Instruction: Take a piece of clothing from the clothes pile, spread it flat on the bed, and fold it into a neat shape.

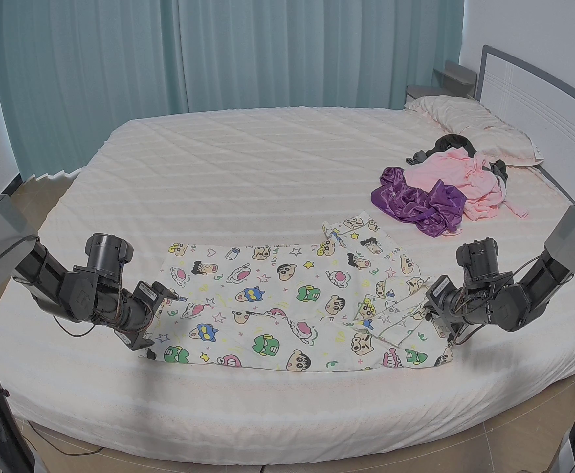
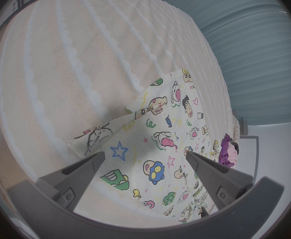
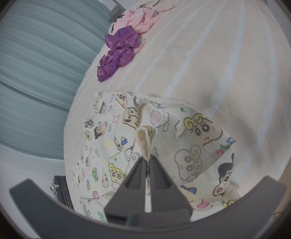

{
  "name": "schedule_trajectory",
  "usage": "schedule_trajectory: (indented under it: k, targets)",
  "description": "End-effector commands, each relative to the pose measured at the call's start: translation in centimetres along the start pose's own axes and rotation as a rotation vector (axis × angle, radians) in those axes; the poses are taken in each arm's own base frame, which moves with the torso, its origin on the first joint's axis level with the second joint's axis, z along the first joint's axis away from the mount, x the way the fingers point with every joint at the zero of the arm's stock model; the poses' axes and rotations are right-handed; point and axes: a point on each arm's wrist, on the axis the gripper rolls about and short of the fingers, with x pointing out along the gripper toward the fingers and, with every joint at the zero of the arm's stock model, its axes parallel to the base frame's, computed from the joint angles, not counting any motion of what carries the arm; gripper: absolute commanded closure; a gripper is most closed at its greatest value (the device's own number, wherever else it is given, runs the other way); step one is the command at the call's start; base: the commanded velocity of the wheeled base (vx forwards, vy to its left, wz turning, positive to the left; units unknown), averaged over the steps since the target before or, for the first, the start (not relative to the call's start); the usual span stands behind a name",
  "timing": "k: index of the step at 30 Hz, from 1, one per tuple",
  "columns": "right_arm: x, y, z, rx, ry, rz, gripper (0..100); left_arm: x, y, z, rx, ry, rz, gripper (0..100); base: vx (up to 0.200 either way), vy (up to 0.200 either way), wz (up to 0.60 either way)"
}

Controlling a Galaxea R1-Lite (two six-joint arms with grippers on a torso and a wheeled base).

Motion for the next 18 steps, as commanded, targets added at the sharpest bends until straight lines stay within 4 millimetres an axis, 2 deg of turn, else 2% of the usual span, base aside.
schedule_trajectory:
  k: [1,3,4,18]
  targets:
    - [0.0,-0.1,0.0,-0.014,0.001,-0.003,100,-0.1,0.0,0.0,0.0,-0.001,-0.002,0,0.0,0.0,0.0]
    - [0.2,-0.4,-0.2,-0.019,0.009,-0.014,100,0.0,0.0,0.0,0.0,-0.001,-0.002,0,0.0,0.0,0.0]
    - [0.2,-0.4,-0.2,-0.019,0.009,-0.014,0,0.0,0.0,0.0,0.0,-0.001,-0.002,0,0.0,0.0,0.0]
    - [2.3,-1.2,-0.7,-0.025,0.005,-0.006,0,0.0,0.0,0.0,0.001,0.001,0.001,0,0.0,0.0,0.0]
